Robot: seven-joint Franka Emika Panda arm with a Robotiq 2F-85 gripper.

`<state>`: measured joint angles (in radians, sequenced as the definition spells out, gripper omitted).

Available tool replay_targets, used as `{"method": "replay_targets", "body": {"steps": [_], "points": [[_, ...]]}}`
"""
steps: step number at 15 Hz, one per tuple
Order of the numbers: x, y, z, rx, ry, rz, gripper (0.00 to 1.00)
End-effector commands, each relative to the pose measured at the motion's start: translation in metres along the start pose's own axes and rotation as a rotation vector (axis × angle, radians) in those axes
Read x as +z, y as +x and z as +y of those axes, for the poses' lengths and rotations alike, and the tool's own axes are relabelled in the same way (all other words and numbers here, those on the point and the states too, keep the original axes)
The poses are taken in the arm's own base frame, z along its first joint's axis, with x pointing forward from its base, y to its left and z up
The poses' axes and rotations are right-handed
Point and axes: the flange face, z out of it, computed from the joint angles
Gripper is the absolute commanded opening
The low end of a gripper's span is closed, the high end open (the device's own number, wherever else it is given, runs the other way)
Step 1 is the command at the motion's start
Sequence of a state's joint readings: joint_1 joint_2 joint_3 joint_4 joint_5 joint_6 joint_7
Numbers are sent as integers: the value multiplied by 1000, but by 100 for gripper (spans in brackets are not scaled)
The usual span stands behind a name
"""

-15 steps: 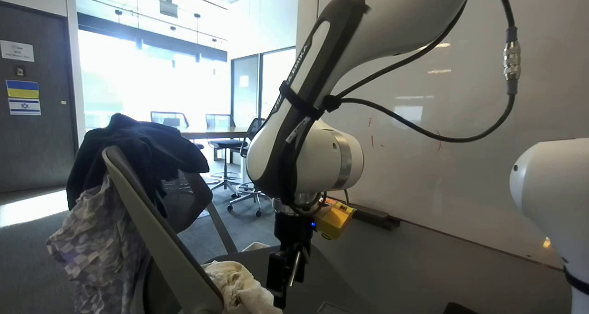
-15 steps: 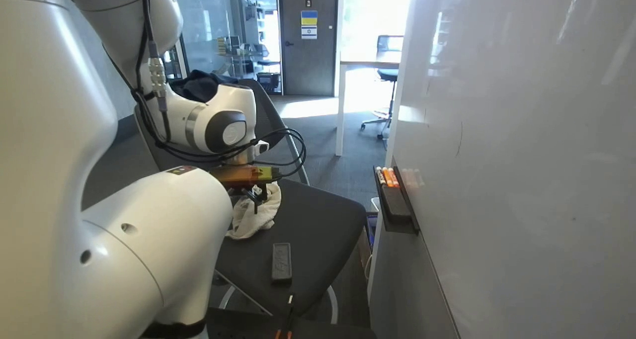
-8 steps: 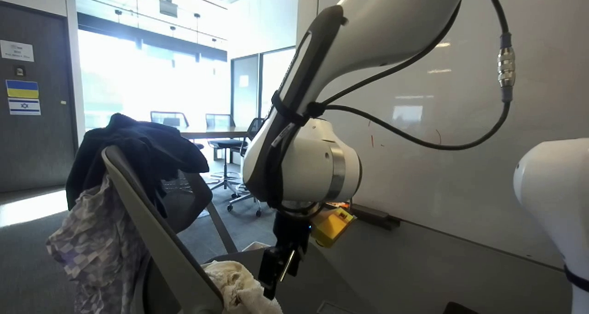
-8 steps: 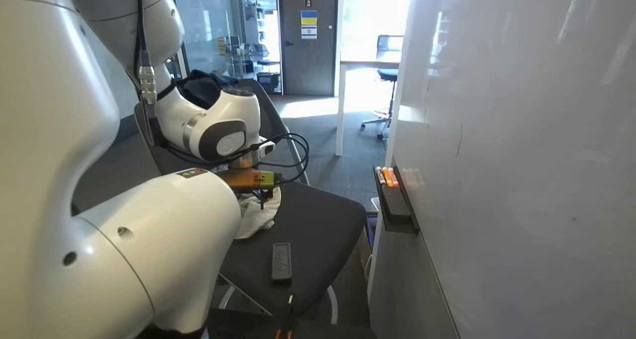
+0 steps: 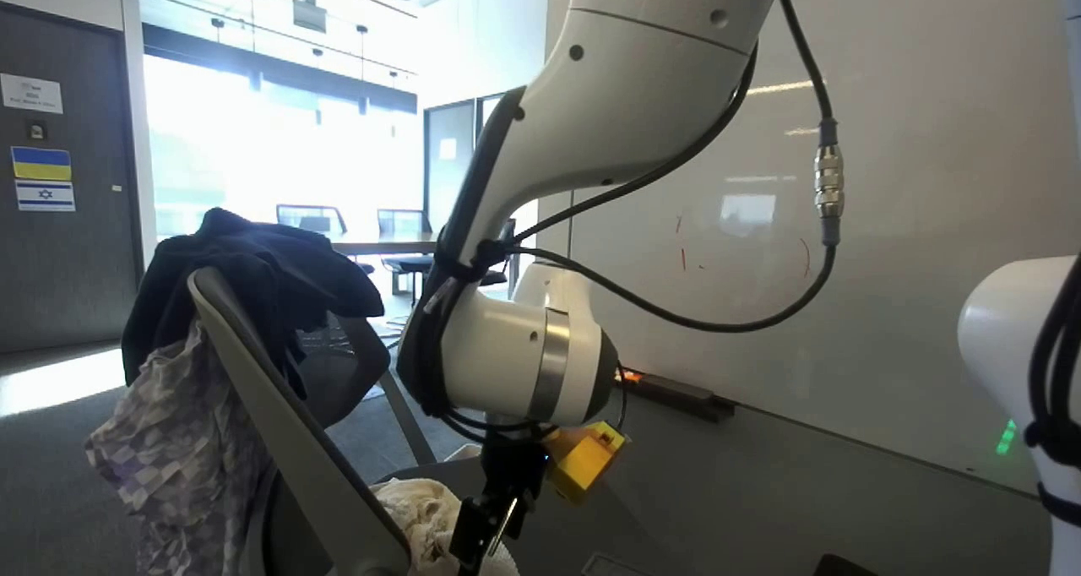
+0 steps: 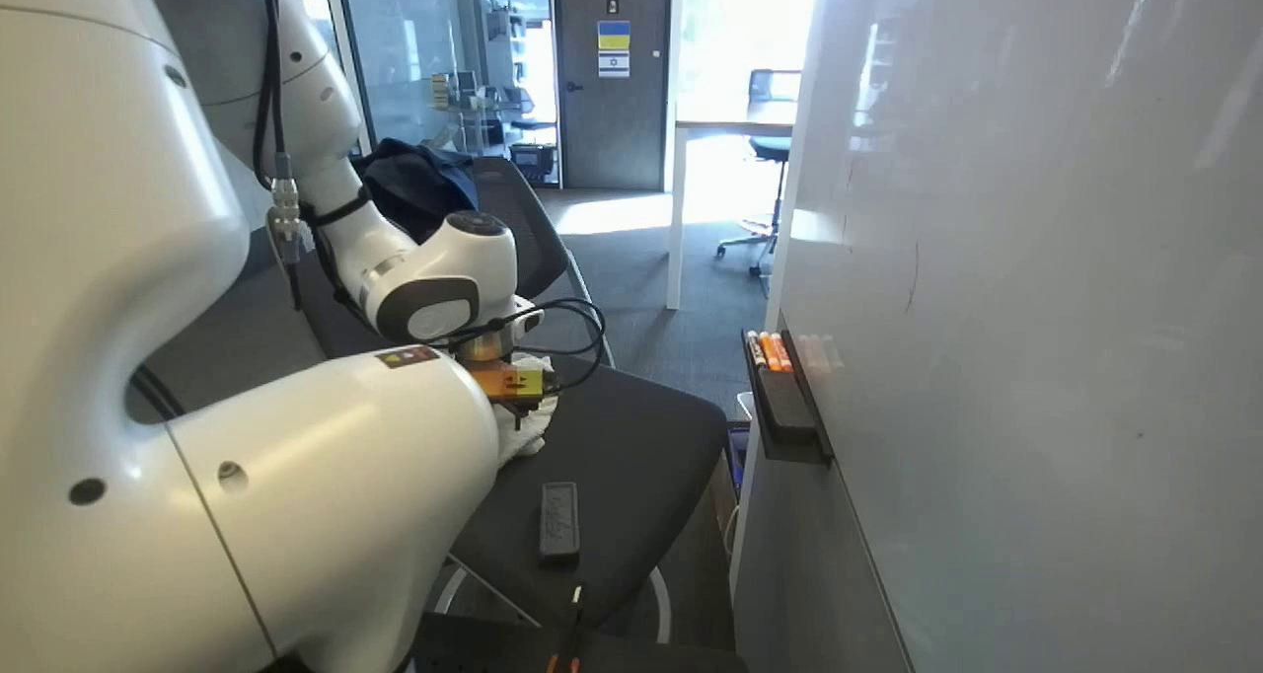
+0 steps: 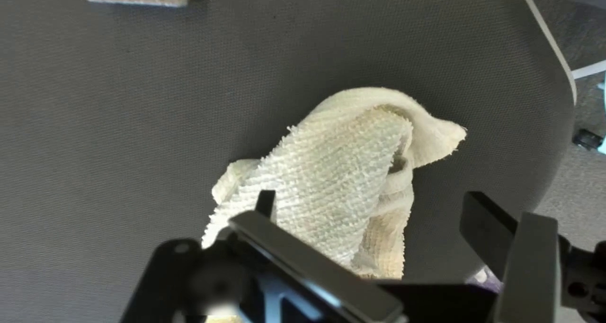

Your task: Put the clothing onto the backrest of the chair

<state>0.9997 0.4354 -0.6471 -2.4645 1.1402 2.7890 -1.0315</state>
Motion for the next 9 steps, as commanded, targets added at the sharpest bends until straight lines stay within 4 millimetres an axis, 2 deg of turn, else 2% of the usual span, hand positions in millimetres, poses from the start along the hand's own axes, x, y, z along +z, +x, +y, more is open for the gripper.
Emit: {"method": "replay_targets", "body": {"steps": [1, 6, 7, 8, 9], "points": [[35, 21, 4, -118, -63, 39, 100], [66, 33, 19, -257, -155, 62, 100], [72, 33, 22, -264, -161, 59, 75], [75, 32, 24, -269, -165, 56, 74], [78, 31, 25, -261, -162, 53, 65]]}}
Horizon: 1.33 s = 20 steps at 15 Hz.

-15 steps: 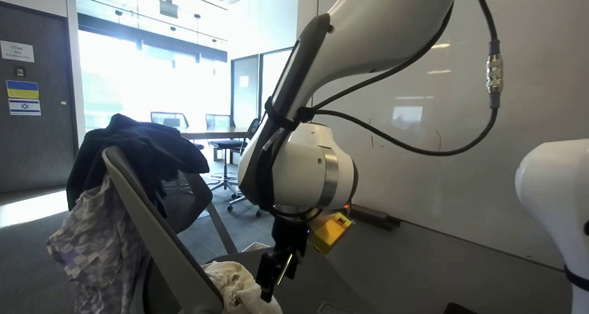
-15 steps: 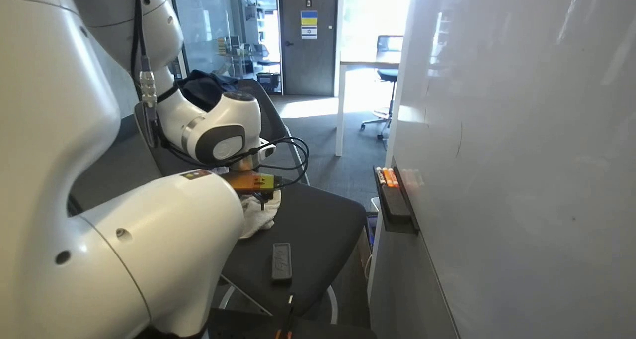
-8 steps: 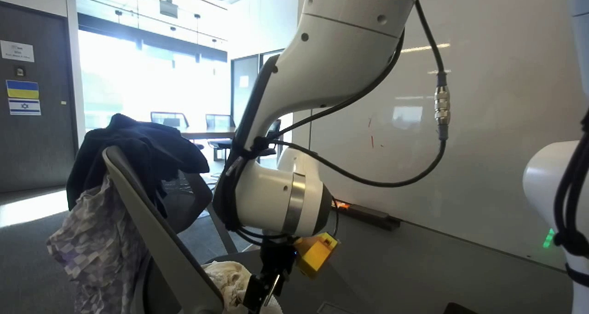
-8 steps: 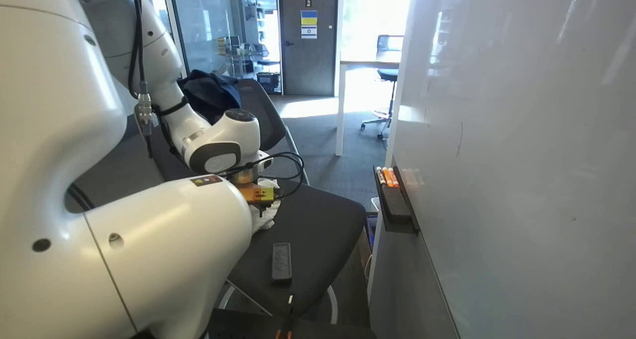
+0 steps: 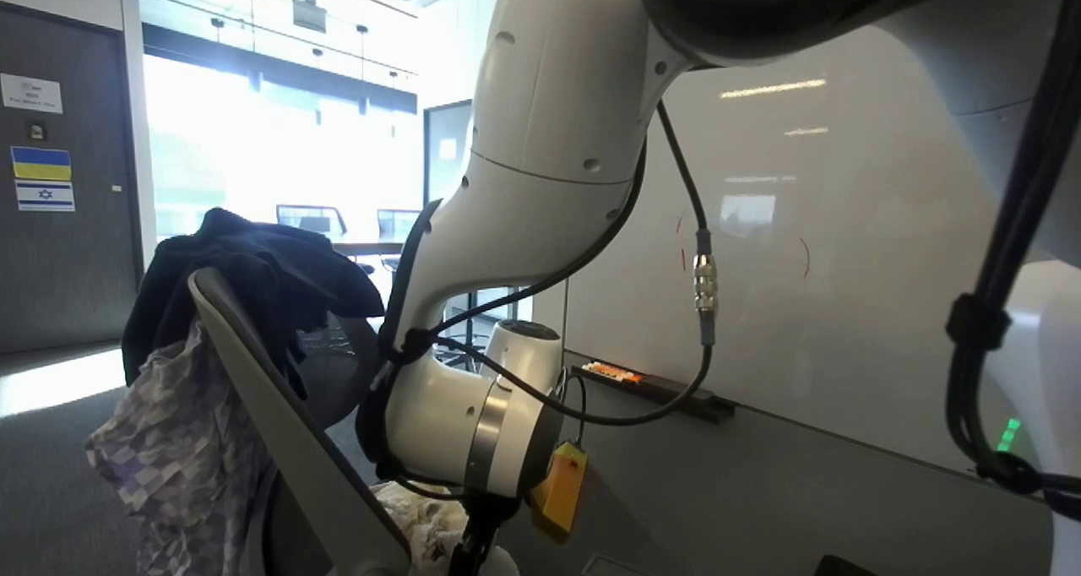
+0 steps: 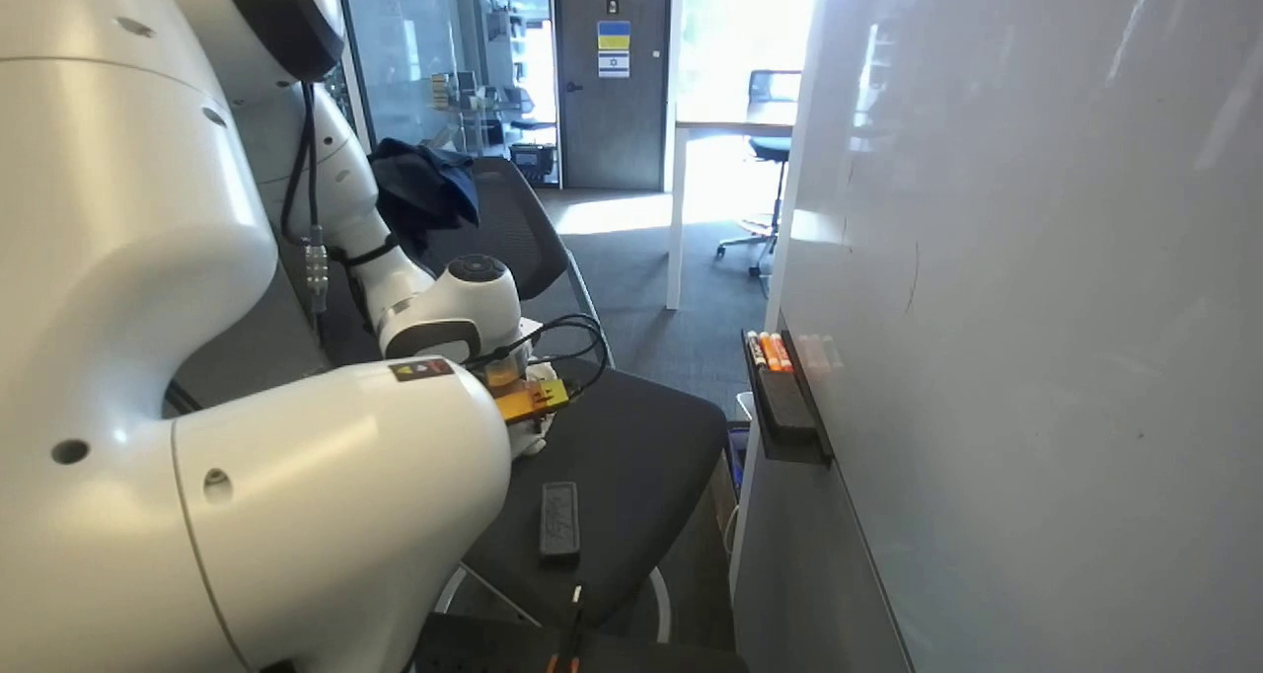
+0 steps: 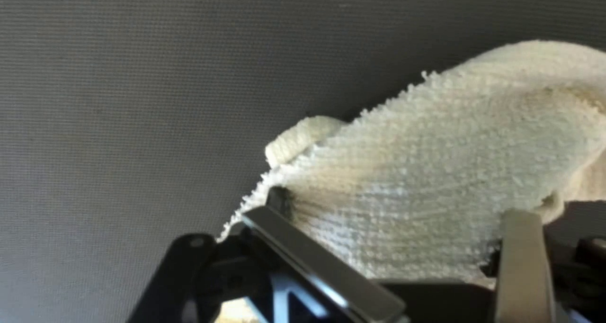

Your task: Put the clothing onto the backrest of the chair

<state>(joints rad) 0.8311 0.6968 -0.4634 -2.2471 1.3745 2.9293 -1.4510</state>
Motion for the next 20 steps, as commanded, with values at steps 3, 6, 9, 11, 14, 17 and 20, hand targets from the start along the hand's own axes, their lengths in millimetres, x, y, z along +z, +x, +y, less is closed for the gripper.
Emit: {"method": "replay_targets", "body": {"steps": [3, 6, 9, 11, 14, 17, 20], "points": [[10, 5, 4, 12, -25, 20, 43], [0, 0, 6, 35, -53, 5, 22], [-15, -9, 9, 65, -97, -36, 9], [-28, -14, 11, 113, -107, -67, 10], [-58, -10, 14, 168, -135, -105, 11], [-91, 8, 18, 227, -147, -180, 11], [-142, 42, 17, 298, -167, -235, 11]]}}
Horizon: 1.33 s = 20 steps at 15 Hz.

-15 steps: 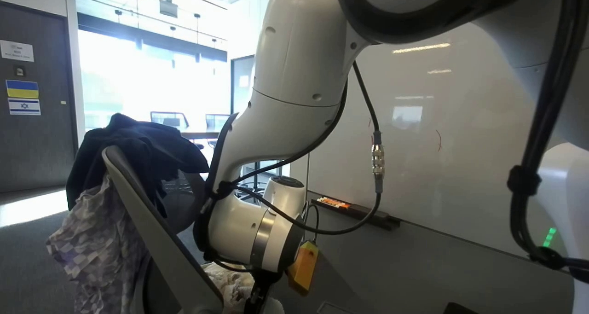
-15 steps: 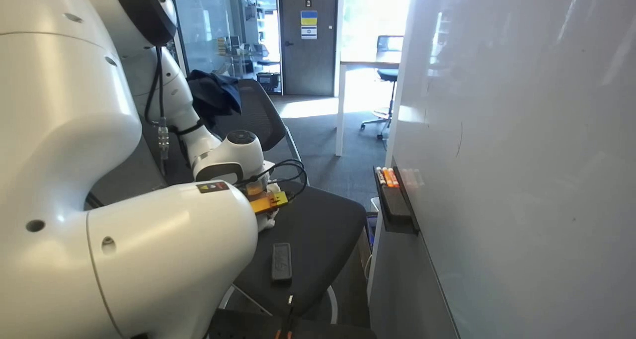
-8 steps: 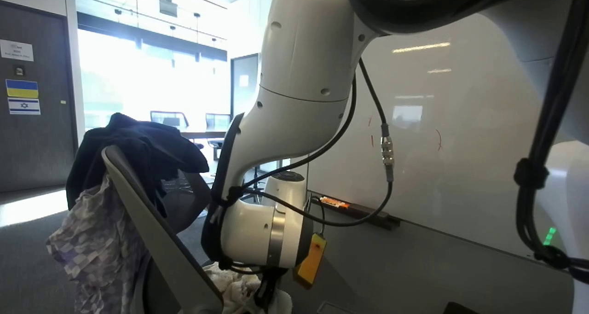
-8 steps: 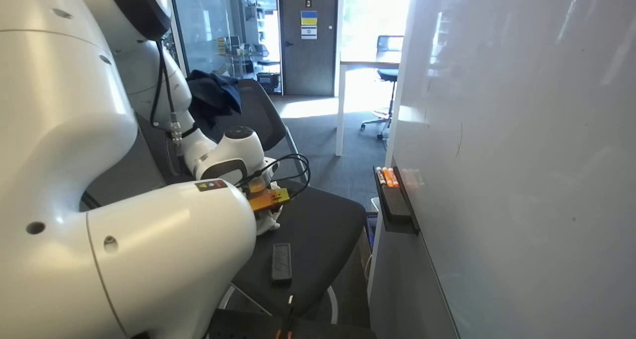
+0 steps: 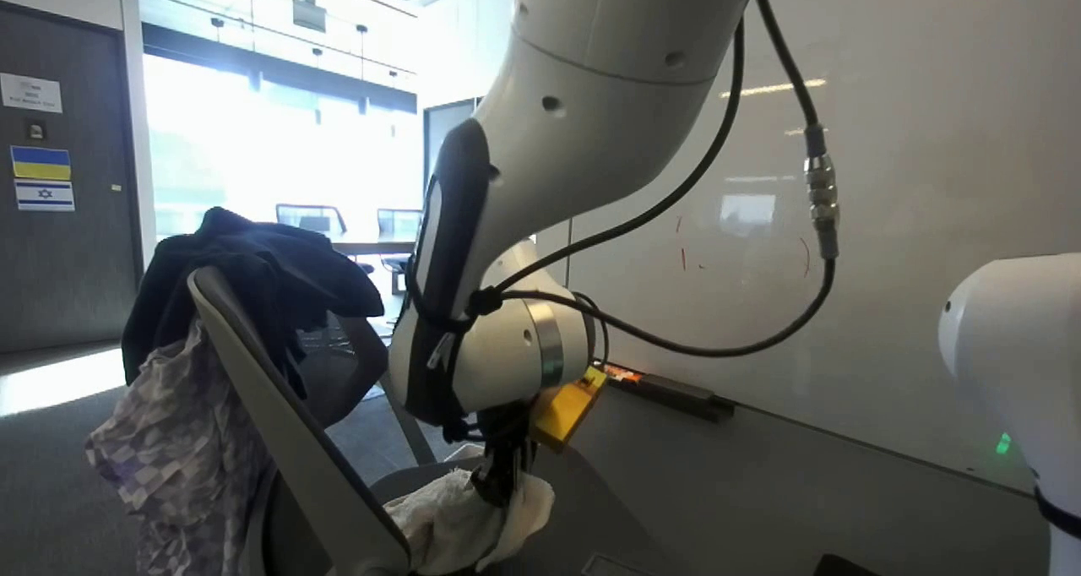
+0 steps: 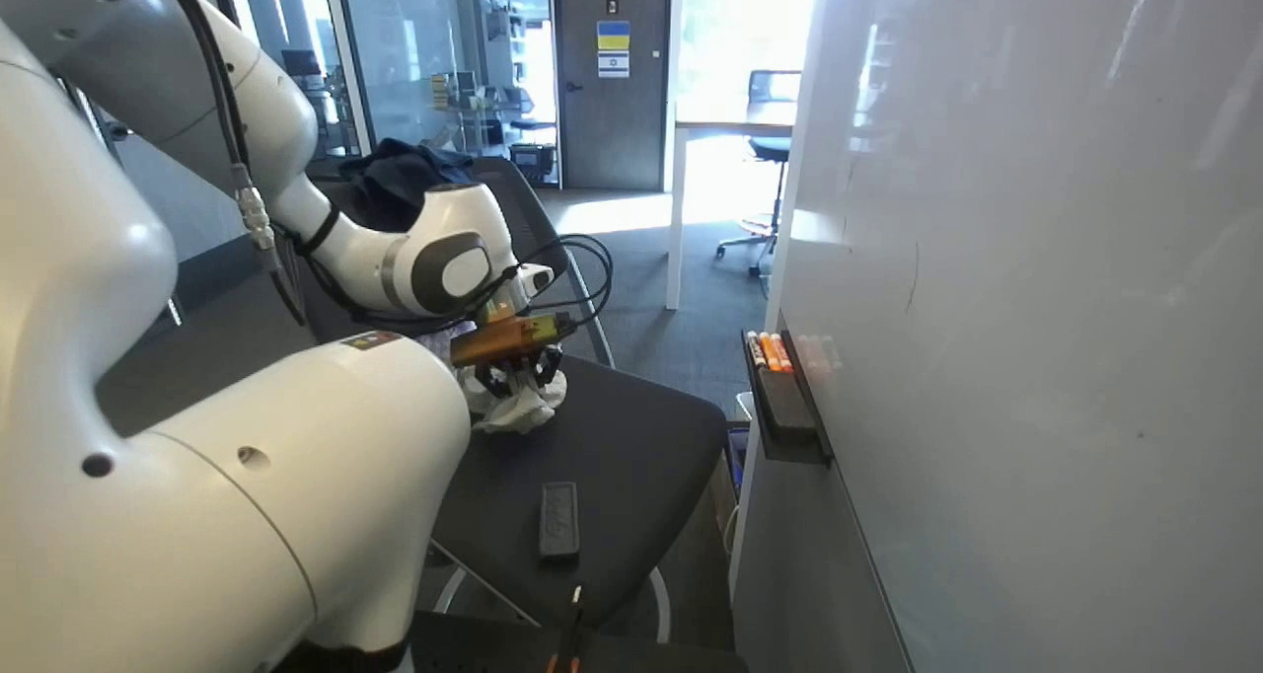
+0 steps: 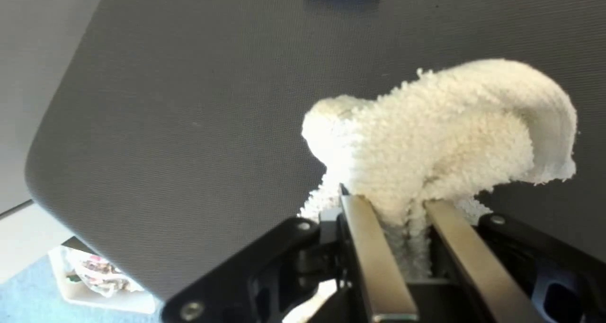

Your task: Put the clothing onto the backrest of the chair

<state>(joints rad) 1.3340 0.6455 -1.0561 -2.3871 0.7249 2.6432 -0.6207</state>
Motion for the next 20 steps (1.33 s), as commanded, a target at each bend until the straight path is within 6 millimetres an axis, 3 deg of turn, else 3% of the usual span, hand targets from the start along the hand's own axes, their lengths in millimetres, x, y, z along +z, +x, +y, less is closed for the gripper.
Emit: {"method": "replay_targets", "body": {"steps": [1, 4, 8, 12, 16, 20], "points": [[-73, 24, -1, 106, -38, -12, 11], [-145, 49, -1, 170, -75, 79, 12], [-216, 68, 3, 274, -204, 183, 12], [-278, 70, 6, 374, -278, 199, 13], [-341, 67, -10, 415, -211, 272, 13], [-384, 64, -34, 386, -116, 396, 14]]}}
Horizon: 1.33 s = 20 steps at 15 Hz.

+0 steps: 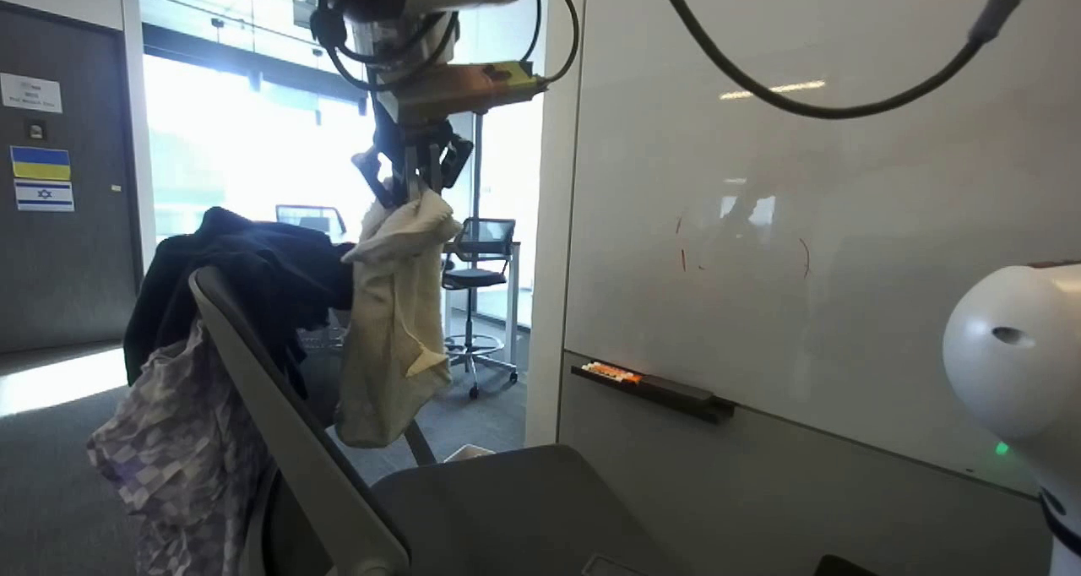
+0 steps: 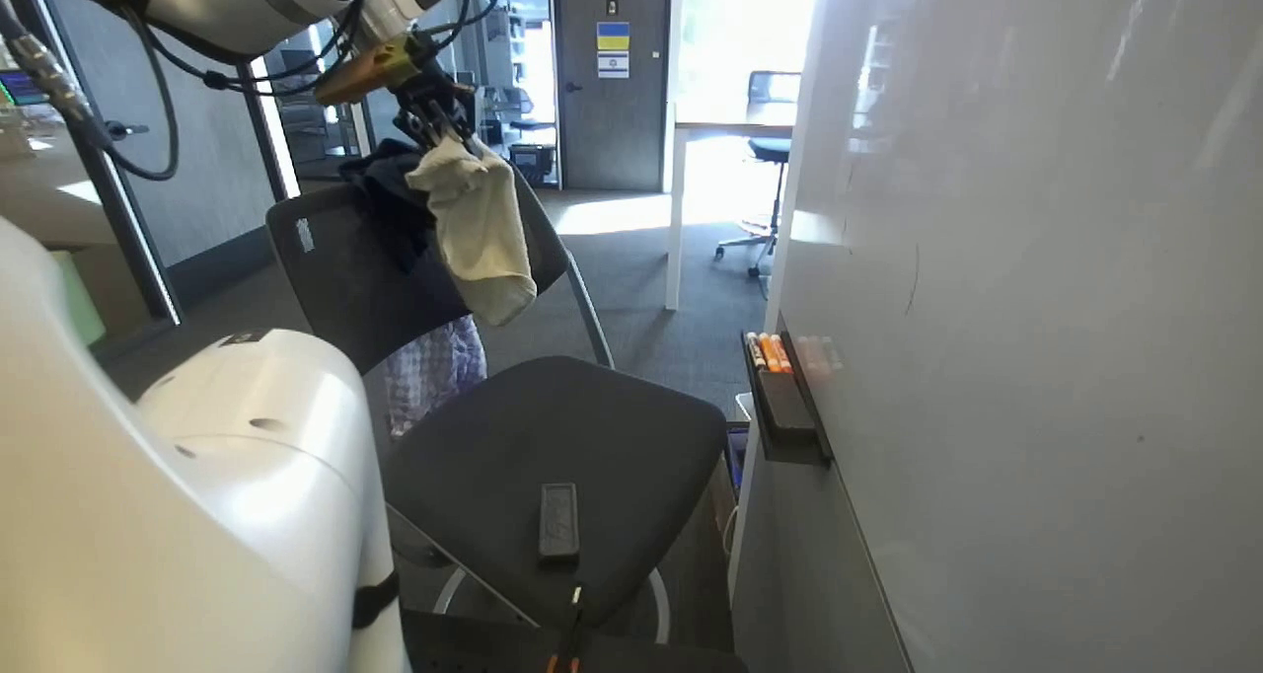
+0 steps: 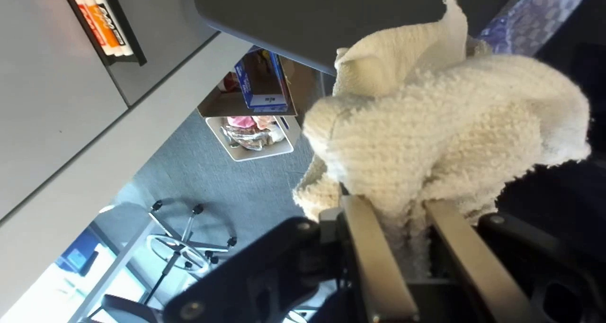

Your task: Put the clothing onto the backrest of the chair

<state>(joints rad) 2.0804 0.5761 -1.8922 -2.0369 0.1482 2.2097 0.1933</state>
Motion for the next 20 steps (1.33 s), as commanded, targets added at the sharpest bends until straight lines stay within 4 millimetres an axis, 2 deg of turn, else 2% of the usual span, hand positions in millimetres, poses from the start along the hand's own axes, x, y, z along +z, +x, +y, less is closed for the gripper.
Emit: {"method": "replay_targets", "body": {"steps": [1, 6, 8, 13, 15, 16, 17, 20], "points": [[-42, 4, -11, 10, 119, 75, 14], [-74, -3, -46, -41, 311, 167, 13], [-80, -8, -63, -75, 357, 177, 14], [-70, -31, -113, -175, 424, 139, 14], [-62, -36, -122, -204, 449, 113, 14], [-57, -39, -124, -211, 447, 102, 23], [-41, -40, -128, -213, 452, 85, 40], [-14, -42, -130, -209, 455, 53, 62]]}}
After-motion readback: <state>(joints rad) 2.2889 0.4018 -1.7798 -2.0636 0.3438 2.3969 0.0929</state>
